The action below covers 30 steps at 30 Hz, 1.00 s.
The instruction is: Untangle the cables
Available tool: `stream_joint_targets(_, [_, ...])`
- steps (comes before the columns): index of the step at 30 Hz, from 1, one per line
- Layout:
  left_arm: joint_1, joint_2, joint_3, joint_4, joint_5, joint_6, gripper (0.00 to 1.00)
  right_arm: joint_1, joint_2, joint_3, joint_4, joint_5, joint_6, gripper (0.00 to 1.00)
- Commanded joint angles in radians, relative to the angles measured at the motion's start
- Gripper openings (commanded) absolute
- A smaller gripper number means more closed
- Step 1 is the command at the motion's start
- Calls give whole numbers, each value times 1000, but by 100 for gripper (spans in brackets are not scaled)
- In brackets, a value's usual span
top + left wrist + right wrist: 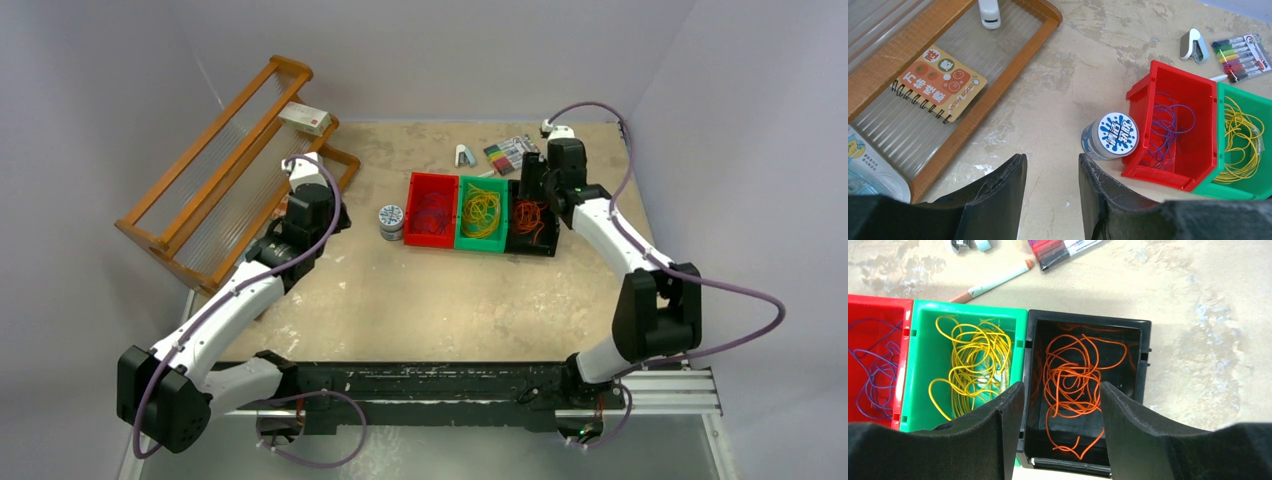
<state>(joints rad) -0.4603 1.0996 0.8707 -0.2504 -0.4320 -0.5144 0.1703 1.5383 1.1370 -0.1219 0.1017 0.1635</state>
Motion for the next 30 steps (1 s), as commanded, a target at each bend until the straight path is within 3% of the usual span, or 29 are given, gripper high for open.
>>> stream_joint_targets(1, [3,-39,-11,54,-25,-22,42,-3,-82,14,31,82,0,60])
stream_joint_targets(10, [3,-57,-13,64,-10,-14,43,-3,-344,-186,370,-191,-1,60])
stream_joint_targets(16, [3,-127,-10,104,37,31,46,-3,-471,-187,442,-229,-55,65])
stream_joint_targets(24, [3,-302,11,48,-97,108,56,-3,-642,-186,440,-272,-151,73])
stream_joint_targets(30, [3,-376,-32,45,-211,111,61,-2,-719,-321,564,-292,-109,75])
